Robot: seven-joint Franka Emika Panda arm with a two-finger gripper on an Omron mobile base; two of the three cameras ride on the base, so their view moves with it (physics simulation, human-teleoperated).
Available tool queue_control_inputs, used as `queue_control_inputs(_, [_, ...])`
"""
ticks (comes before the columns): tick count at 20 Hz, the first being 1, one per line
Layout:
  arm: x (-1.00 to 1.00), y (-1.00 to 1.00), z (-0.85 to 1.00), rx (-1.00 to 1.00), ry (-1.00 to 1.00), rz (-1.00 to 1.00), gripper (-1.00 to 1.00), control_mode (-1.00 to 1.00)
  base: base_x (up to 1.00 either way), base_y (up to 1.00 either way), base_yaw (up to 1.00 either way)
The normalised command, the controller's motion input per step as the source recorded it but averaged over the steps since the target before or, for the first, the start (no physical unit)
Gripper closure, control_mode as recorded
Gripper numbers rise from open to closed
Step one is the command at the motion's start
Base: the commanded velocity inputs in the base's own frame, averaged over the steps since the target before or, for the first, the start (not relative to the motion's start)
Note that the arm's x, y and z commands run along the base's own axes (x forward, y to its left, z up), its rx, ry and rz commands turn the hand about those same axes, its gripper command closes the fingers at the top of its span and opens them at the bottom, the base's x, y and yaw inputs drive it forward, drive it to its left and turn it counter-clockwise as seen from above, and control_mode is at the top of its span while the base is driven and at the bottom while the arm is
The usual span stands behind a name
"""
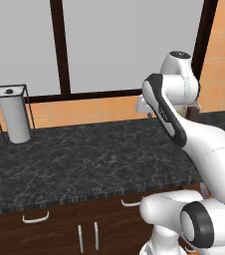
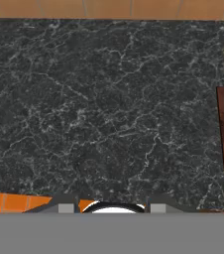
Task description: Place the appropriate cutting tool for cutting the eggplant skin on the cutting board.
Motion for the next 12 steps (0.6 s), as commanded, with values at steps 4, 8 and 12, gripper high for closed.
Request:
queue_control_inputs(4, [-0.21, -0.36, -0.22, 0.0, 0.0, 0.0, -1.0, -1.0, 0.0, 0.0, 0.0])
queue_control_inputs(8, [-0.56, -0.97, -0.34, 0.03, 0.05, 0.0, -1.0, -1.0, 0.0, 0.0, 0.0])
queue_control_inputs(12, [-0.38, -1.0, -0.45, 0.0, 0.17, 0.0, -1.0, -1.0, 0.0, 0.0, 0.0])
